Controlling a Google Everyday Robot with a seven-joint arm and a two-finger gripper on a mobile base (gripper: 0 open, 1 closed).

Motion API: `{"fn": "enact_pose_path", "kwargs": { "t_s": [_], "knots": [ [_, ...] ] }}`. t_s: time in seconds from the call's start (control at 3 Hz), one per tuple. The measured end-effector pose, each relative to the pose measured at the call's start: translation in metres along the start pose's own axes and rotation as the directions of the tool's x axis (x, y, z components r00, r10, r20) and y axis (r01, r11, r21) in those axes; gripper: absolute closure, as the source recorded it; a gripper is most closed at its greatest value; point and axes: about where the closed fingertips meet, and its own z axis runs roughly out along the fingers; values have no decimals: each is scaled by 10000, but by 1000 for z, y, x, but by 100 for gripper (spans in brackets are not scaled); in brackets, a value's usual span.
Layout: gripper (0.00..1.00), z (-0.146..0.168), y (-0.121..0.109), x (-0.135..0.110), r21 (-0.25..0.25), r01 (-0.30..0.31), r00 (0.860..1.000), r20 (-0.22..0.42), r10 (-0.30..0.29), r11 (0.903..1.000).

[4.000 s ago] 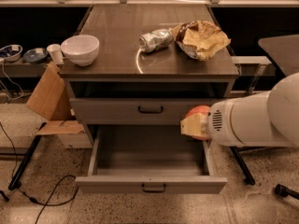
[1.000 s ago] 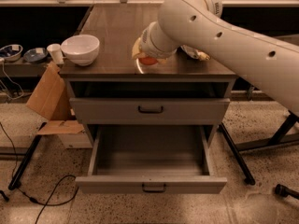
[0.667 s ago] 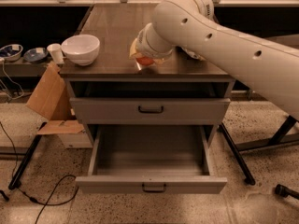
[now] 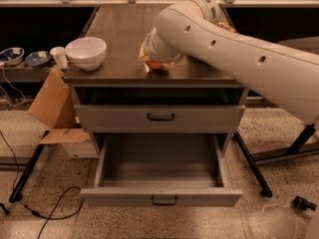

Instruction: Pick apple from middle drawer and place on counter

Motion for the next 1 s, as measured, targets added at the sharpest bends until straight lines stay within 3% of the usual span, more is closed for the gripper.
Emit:
{"fn": "enact_pose_path", "kwargs": {
  "t_s": [1.0],
  "knots": [
    [12,2,3,2,-316,-553,9980,-313,543,9980]
  ]
}}
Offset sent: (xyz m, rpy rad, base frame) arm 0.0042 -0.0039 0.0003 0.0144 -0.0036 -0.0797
